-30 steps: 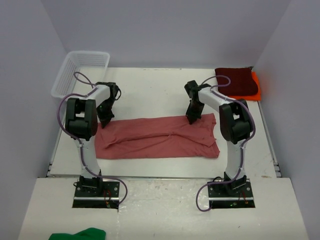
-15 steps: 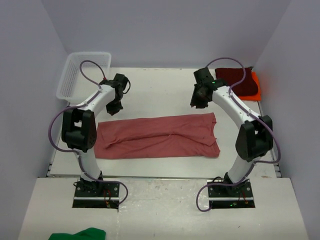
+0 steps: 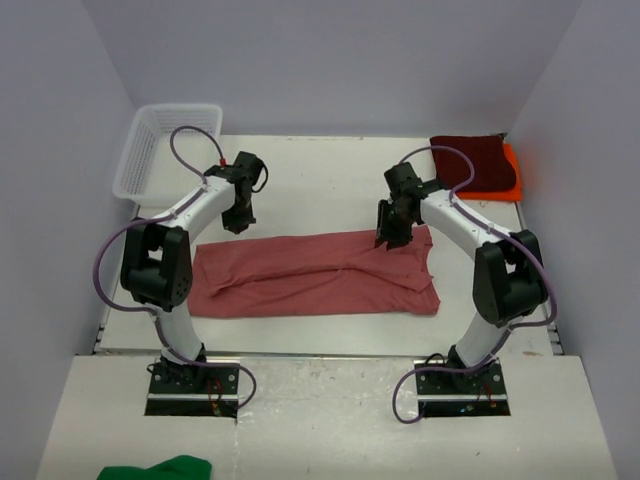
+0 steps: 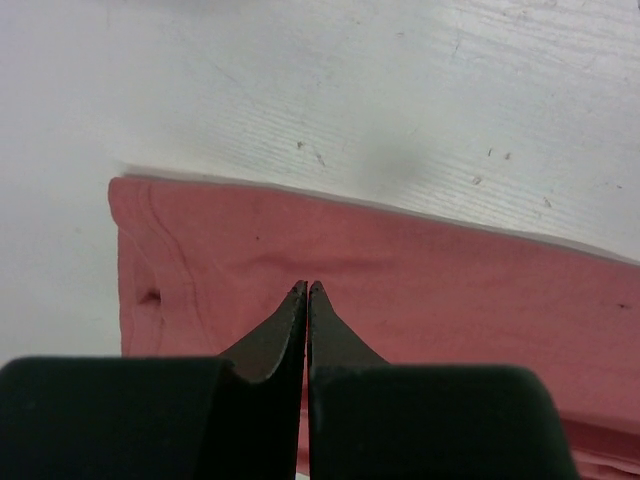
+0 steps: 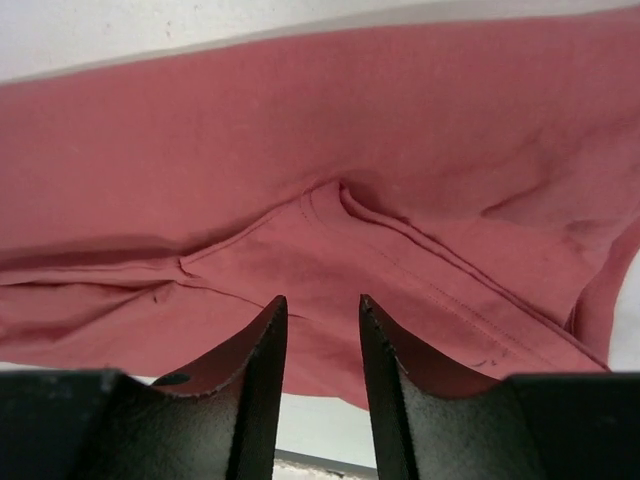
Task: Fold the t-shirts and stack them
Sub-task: Fold the other side of the tshirt into a rectangle
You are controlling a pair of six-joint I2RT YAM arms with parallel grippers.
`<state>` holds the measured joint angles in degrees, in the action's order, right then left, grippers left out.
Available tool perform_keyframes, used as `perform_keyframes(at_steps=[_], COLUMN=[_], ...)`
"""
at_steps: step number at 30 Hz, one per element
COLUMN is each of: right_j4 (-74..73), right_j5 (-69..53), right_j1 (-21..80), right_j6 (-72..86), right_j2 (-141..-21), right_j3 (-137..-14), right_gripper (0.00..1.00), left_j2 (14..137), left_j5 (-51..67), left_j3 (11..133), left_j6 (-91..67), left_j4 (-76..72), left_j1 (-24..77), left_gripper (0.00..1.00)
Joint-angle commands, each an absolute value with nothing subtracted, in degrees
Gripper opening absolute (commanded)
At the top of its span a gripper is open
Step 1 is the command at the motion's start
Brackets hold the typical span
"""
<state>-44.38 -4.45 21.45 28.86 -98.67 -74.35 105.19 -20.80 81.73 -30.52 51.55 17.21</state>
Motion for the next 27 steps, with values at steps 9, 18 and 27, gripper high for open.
perform_keyframes(at_steps=[9, 18, 27], right_j4=[-42.1, -44.8, -47.0], right_j5=[-5.9, -1.6, -0.2], right_j1=[22.4, 22.4, 22.4], right_j6=[29.3, 30.7, 31.4], right_j2=[-104.0, -109.9, -112.4], right_j3=[-75.8, -80.7, -83.1], right_gripper=[0.38, 0.38, 0.38], left_j2=[103.6, 102.8, 103.4], left_j5=[-15.0, -13.4, -12.0], left_j3=[80.9, 80.6, 80.1], left_j6=[-27.8, -27.2, -26.5], left_j4=[47.8, 46.8, 45.9], left_j1=[17.0, 17.0, 17.0], left_gripper=[0.00, 0.00, 0.00])
